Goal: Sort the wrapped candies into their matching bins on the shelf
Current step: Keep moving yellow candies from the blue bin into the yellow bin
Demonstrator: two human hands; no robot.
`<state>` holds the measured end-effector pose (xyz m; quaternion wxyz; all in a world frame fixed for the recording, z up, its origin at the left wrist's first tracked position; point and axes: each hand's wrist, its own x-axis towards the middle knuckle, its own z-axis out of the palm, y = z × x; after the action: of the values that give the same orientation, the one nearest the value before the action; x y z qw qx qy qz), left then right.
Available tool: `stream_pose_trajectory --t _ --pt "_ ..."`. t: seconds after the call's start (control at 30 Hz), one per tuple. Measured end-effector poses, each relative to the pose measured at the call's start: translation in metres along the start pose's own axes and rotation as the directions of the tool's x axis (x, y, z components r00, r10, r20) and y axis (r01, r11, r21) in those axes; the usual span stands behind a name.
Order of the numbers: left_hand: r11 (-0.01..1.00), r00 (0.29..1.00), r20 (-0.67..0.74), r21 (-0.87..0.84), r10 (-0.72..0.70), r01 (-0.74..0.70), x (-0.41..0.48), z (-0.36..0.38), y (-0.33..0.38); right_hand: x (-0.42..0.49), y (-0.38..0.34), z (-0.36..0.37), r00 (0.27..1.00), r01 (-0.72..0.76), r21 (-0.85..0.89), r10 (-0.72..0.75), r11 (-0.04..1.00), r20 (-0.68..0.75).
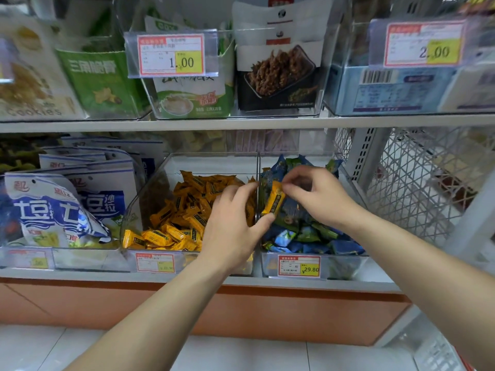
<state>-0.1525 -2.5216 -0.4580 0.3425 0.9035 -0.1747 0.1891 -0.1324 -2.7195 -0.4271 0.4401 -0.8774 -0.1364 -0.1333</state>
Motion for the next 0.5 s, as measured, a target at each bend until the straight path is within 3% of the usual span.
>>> stream_pose_trajectory --t 0.13,0.2,0.27,0.33,0.4,0.5 --pt "0.972 0.998 -0.032 -0.226 0.055 -0.061 0.006 -0.004 0.009 -0.002 -0.009 0.005 0.998 0.010 0.373 0.017 0.928 -0.068" --pt "0.975 0.997 -0.080 -0.222 -0.018 0.000 0.010 -0.012 0.000 0.003 -0.007 0.008 0.995 -0.036 0.385 0.068 0.922 -0.070" --pt "0.982 0.983 -0.068 -0.102 -0.168 0.161 0.014 -0.022 -0.022 0.009 0.000 0.009 0.998 -0.058 0.102 0.061 0.993 -0.026" --pt "0.942 0.954 -0.005 0.154 -0.300 0.297 0.014 -0.029 -0.042 0.014 0.007 0.011 0.992 0.053 -0.308 -0.016 0.950 0.123" --pt "0.917 0.963 -0.017 0.299 -0.270 0.262 0.011 -0.029 -0.046 0.018 0.012 0.017 0.954 0.204 -0.516 -0.049 0.832 0.297" --pt "0.983 0.996 -0.002 0.163 -0.089 0.088 0.011 -0.017 -0.028 0.018 0.022 0.020 0.884 0.356 -0.623 -0.035 0.696 0.466"
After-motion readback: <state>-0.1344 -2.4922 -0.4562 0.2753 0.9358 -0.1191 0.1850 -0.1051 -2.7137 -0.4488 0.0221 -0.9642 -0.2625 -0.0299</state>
